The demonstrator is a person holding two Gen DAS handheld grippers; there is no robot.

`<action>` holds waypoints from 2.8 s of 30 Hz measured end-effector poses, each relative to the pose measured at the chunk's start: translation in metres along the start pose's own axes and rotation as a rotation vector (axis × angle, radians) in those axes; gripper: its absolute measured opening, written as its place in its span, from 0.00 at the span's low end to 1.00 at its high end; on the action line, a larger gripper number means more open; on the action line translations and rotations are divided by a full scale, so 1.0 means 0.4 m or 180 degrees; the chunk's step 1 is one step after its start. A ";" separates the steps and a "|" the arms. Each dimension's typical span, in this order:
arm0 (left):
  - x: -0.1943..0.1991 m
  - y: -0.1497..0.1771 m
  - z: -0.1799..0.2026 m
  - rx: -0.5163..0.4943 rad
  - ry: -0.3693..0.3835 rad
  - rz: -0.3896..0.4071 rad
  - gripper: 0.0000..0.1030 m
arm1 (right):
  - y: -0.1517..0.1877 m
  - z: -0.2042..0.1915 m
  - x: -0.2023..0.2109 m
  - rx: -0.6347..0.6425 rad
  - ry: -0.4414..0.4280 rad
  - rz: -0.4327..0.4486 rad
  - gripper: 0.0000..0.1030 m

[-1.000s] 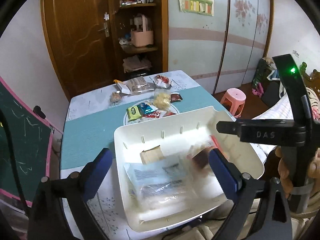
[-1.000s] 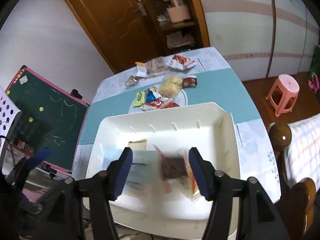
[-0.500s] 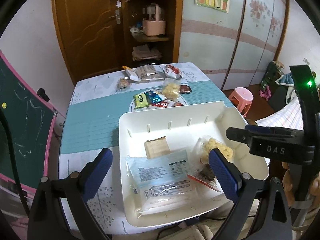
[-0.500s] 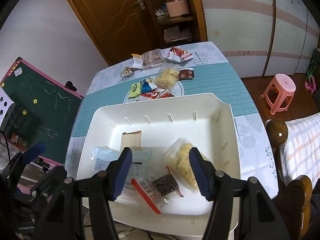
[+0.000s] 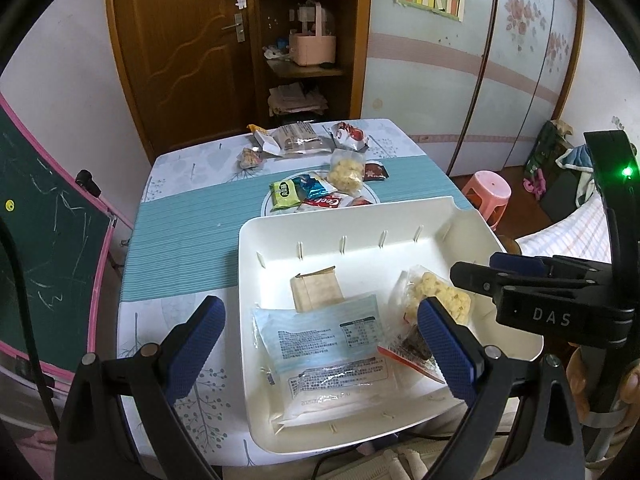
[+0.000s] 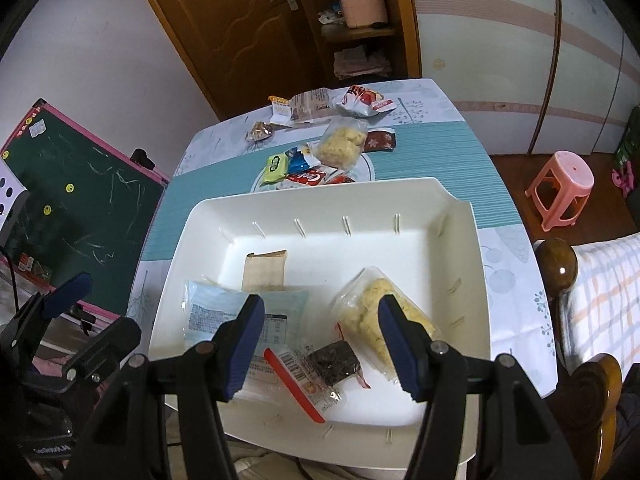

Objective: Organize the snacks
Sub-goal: 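Grasp the green-yellow wrapped cake with the left tool while the right grasps a clear yellow snack bag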

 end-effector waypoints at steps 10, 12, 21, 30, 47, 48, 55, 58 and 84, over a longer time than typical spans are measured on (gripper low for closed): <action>-0.040 0.004 -0.010 0.0047 0.0021 -0.0143 0.94 | 0.004 0.002 -0.026 0.0016 -0.0020 -0.0101 0.58; -0.049 -0.001 -0.014 0.0052 0.0022 -0.0163 0.94 | 0.000 0.004 -0.032 0.0013 -0.0023 -0.0119 0.58; -0.073 -0.071 -0.059 0.0168 -0.0167 -0.0057 0.94 | -0.038 0.023 -0.044 -0.0028 0.0003 -0.0116 0.58; -0.061 -0.225 -0.074 -0.0012 -0.0296 0.0181 0.94 | -0.188 -0.006 0.030 0.0269 0.0109 0.0132 0.58; -0.101 -0.623 -0.126 -0.0222 -0.0839 0.0663 0.94 | -0.636 -0.022 0.124 0.0421 0.0430 0.0617 0.58; -0.126 -0.633 -0.131 -0.0222 -0.0866 0.0630 0.94 | -0.649 -0.017 0.101 0.0409 0.0439 0.0572 0.58; -0.393 -0.624 -0.171 -0.0067 -0.0643 -0.0055 0.94 | -0.674 0.040 -0.154 0.0269 0.0390 0.0030 0.58; -0.528 -0.574 -0.197 0.0100 -0.0487 -0.0537 0.94 | -0.656 0.065 -0.280 0.0130 0.0284 -0.0249 0.58; -0.871 -0.344 -0.244 0.0548 -0.0215 -0.1749 0.72 | -0.522 0.074 -0.681 -0.0686 -0.0133 -0.1165 0.58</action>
Point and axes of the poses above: each gripper's, at about its wrist camera, not at the fingertips, and x roughly against the way its jaws point, z to its right, y to its underside, the point moved 3 cm from there along -x, roughly the way its jaws point, and after that the axes turned 1 degree about y, right-handed, at the moved point
